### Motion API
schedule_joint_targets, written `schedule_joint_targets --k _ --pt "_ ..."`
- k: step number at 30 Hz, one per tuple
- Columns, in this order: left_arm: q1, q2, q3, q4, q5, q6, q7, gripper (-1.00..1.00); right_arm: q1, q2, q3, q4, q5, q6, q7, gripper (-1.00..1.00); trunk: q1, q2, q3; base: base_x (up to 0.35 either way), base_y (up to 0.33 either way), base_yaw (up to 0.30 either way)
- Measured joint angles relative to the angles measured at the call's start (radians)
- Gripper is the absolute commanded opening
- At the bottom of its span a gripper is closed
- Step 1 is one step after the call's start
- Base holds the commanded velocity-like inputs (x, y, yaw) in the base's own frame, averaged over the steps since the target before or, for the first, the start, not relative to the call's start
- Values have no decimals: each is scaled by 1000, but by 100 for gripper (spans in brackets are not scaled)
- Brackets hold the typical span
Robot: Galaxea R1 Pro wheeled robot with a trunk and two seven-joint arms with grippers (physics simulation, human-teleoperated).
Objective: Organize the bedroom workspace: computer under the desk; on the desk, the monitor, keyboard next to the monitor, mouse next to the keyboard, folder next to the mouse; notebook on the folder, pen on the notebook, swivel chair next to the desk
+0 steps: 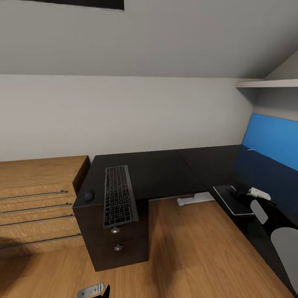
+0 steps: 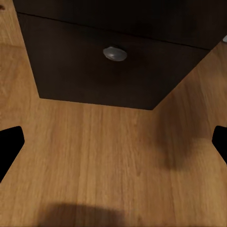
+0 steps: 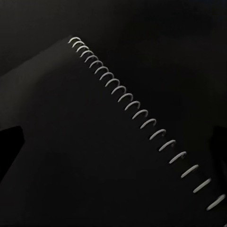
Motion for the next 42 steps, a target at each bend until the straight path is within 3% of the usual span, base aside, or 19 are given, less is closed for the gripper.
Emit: schedule_joint_targets --k 42 --pt "0 -2 -1 10 -1 0 0 100 0 0 1 0 3 0 -1 100 0 0 0 -40 96 0"
